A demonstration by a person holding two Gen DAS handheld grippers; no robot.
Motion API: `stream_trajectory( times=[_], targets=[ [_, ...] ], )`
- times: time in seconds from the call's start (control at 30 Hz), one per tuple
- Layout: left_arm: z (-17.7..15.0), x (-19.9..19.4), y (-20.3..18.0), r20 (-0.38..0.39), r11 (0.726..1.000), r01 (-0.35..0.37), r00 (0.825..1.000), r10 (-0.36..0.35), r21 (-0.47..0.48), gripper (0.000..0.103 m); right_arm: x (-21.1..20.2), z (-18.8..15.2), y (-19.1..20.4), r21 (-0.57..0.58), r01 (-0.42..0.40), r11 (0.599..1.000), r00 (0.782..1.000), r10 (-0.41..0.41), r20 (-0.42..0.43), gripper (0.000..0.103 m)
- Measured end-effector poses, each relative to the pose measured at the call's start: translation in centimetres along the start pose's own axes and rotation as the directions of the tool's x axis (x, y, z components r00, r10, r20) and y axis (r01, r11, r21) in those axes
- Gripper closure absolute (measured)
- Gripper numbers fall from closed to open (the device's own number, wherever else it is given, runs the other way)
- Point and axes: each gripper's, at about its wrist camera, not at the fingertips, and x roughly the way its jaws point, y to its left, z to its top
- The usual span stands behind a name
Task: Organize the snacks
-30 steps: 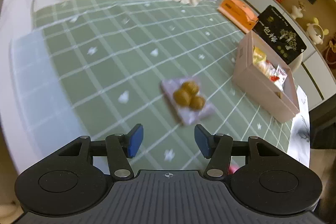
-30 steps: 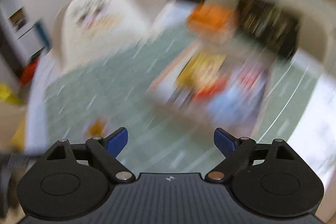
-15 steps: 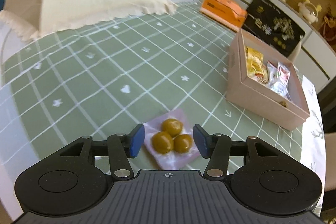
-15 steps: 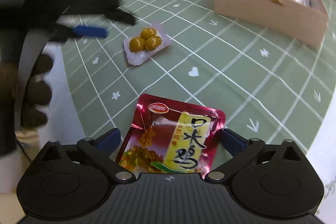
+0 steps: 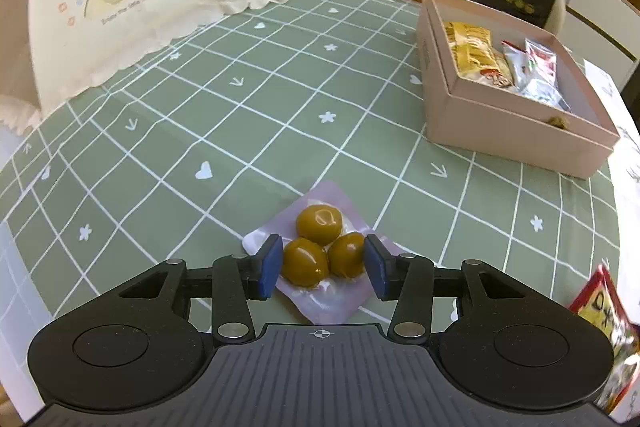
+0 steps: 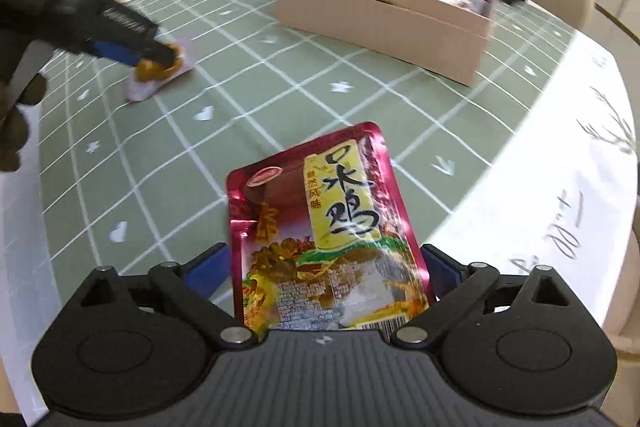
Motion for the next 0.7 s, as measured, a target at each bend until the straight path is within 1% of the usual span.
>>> stream_trajectory(
  times=[0.03,0.07,0.1,0.13,0.17,0.2,0.3,0.37,0.4,0.43,0.47,0.57,0.63,0.7],
  targets=[
    [-0.1,-0.1,-0.1,0.001,1.000,0.006,1.000,-0.006,0.011,0.057,-0.1,-0.2,-0.2,0.003,0.006,1.000,1.000,-0.006,0.004,0.002],
    [-0.4,-0.3,-0.2,-0.003,0.999,0.016,1.000,-0.016,0.027,0.063,-0.3,-0.4,-0.3,0.006,0.008,1.000,1.000,-0.008,0.008,0.002],
    [-0.7,-0.4,-0.3,-0.010,0.999,0.021,1.000,-0.020,0.040,0.075,-0.2,-0.5,-0.3,0.011,0.010,1.000,1.000,-0.010,0.012,0.001],
    [-1.2,-0.6,-0.4,-0.025,0.998,0.042,0.999,-0.040,0.053,0.081,-0.3,-0.7,-0.3,0.018,0.012,1.000,1.000,-0.012,0.015,0.000],
    [-1.7,-0.7,-0.4,-0.043,0.997,0.055,0.998,-0.053,0.056,0.082,-0.6,-0.9,-0.5,0.019,0.014,1.000,1.000,-0.014,0.018,0.000],
    [-2.5,-1.0,-0.3,-0.057,0.996,0.067,0.996,-0.064,0.056,0.082,-0.7,-0.9,-0.4,0.017,0.016,1.000,1.000,-0.016,0.021,0.000],
    [-4.5,-2.3,-0.1,-0.060,0.995,0.082,0.995,-0.079,0.050,0.082,-0.6,-1.1,-0.5,0.010,0.011,1.000,1.000,-0.011,0.029,0.000],
    [-5.2,-3.6,0.7,-0.055,0.990,0.140,0.989,-0.141,-0.011,0.082,-0.6,-1.1,-0.4,0.002,0.006,1.000,0.999,-0.006,0.037,0.000],
    [-5.2,-4.2,1.1,-0.034,0.985,0.172,0.984,-0.173,-0.030,0.081,-0.6,-1.1,-0.4,-0.002,0.003,1.000,0.999,-0.003,0.042,0.000],
    [-5.1,-4.6,1.2,-0.014,0.983,0.180,0.984,-0.180,-0.027,0.080,-0.6,-1.2,-0.4,-0.005,0.001,1.000,0.999,0.000,0.049,0.000],
    [-4.6,-5.1,1.3,0.010,0.986,0.168,0.986,-0.167,-0.003,0.080,-0.7,-1.3,-0.4,-0.007,-0.001,1.000,0.998,0.001,0.056,0.000],
    [-2.8,-5.2,0.9,0.049,0.992,0.113,0.992,-0.116,0.060,0.078,-0.7,-1.4,-0.3,-0.008,-0.002,1.000,0.998,0.002,0.065,0.000],
    [-1.6,-4.1,0.0,0.057,0.981,0.098,0.992,-0.109,0.167,0.073,-0.7,-1.3,-0.4,-0.006,-0.001,1.000,0.998,0.002,0.064,0.000],
    [-0.9,-2.8,-0.9,0.058,0.958,0.056,0.996,-0.075,0.280,0.073,-0.7,-1.4,-0.3,-0.003,0.001,1.000,0.998,-0.001,0.064,0.000]
  ],
)
